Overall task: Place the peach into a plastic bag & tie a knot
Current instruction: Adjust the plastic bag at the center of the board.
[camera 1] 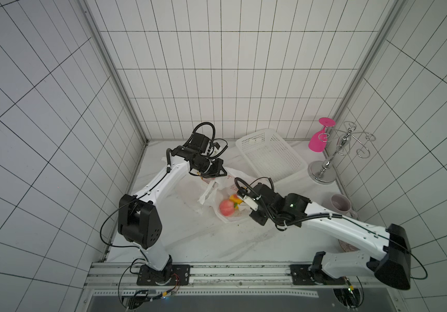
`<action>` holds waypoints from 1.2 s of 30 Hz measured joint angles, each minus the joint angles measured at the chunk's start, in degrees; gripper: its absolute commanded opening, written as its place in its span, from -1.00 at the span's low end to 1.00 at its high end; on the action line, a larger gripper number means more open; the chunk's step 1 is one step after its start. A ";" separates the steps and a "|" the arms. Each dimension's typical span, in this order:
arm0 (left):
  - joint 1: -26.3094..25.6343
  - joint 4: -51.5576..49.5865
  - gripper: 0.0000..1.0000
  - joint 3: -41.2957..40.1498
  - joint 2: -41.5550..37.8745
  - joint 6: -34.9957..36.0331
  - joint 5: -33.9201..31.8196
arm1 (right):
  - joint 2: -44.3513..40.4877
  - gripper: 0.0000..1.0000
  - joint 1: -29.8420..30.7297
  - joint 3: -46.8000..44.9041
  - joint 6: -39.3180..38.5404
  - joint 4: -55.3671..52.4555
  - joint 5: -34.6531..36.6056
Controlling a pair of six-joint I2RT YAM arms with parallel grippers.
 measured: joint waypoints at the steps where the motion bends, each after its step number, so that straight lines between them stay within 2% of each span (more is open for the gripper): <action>1: 0.00 -0.09 -1.00 0.00 -0.11 0.00 -0.07 | -1.86 -1.00 -2.19 0.00 0.44 0.02 -1.73; 7: -0.13 -1.57 -1.00 0.02 -1.14 -0.04 -0.33 | -6.47 -1.00 -10.58 -0.04 5.25 2.25 -12.22; 14: -0.22 -5.25 -1.00 3.21 -2.73 -0.22 -0.98 | -15.17 -1.00 -18.21 -0.87 17.51 12.68 -20.13; 20: -1.79 -6.14 -1.00 7.32 -7.58 -2.51 -1.53 | -20.48 -1.00 -21.59 -0.85 28.85 21.57 -22.40; 25: -5.44 -5.88 -1.00 10.91 -10.99 -4.98 -1.51 | -23.06 -1.00 -24.41 -1.88 36.65 25.20 -20.13; 29: -6.25 -5.05 -0.85 15.19 -8.35 -5.46 -1.57 | -25.42 -1.00 -27.45 -3.63 42.73 27.19 -17.05; 36: -6.40 -3.52 -0.24 21.20 6.69 -3.32 -1.38 | -22.53 -1.00 -30.21 -5.55 50.42 26.62 -10.88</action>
